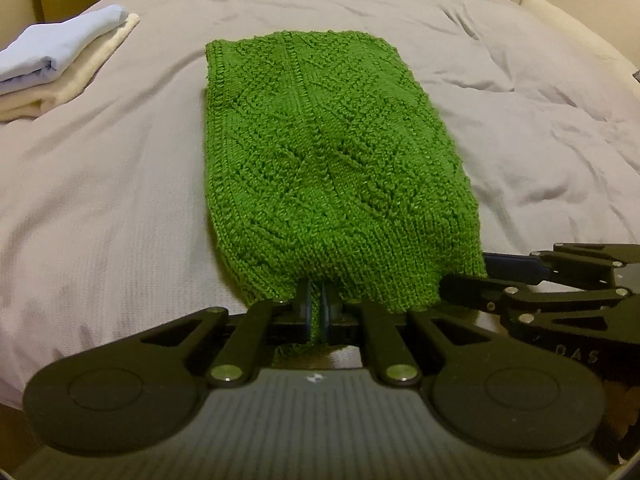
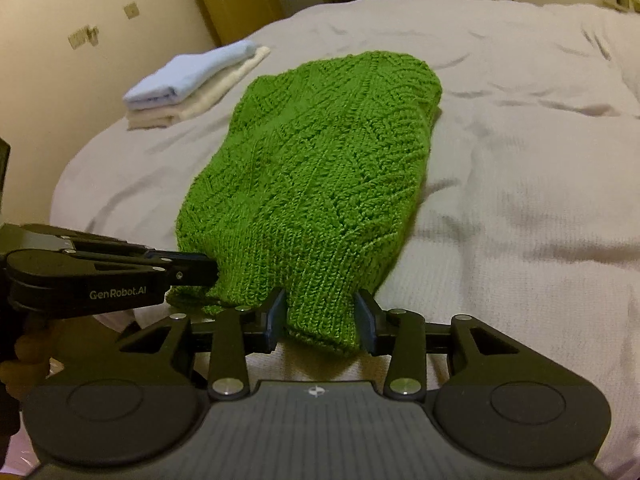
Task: Fold clothes
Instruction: 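Grasp the folded green vest end with the left gripper while the right gripper grasps beside it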
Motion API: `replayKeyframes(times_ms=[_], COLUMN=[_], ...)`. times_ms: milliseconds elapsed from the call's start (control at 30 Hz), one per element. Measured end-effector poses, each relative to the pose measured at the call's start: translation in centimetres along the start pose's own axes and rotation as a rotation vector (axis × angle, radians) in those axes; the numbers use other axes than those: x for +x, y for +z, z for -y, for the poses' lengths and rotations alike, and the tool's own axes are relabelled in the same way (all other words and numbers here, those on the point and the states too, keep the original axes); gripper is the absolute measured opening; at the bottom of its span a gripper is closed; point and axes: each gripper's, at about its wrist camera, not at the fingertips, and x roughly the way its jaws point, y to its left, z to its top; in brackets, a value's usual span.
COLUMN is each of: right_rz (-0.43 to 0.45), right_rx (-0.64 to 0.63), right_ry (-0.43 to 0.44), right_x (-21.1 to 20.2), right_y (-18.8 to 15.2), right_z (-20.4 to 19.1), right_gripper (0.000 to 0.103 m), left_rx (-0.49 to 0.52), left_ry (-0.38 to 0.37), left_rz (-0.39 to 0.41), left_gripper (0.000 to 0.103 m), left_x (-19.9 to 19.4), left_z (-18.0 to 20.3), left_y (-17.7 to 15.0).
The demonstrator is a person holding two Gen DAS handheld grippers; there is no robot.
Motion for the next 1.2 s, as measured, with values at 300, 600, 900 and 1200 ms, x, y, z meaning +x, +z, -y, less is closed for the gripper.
replayKeyframes(times_ms=[300, 600, 900, 1200], right_rz=[-0.004, 0.051, -0.031, -0.032], right_rx=[-0.014, 0.098, 0.172, 0.147], right_ry=[-0.020, -0.017, -0.102, -0.117], right_x=[-0.1, -4.3, -3.3, -3.8], right_y=[-0.3, 0.3, -0.8, -1.5], right_z=[-0.4, 0.9, 2.2, 1.2], right_gripper=[0.045, 0.065, 0.081, 0.088], left_rx=[-0.008, -0.044, -0.032, -0.030], left_ry=[0.014, 0.089, 0.150, 0.170], left_rz=[0.002, -0.001, -0.023, -0.041], left_gripper=[0.007, 0.013, 0.029, 0.035], left_x=[-0.3, -4.0, -3.9, -4.0], left_z=[0.2, -0.2, 0.2, 0.8], left_y=[-0.2, 0.1, -0.3, -1.7])
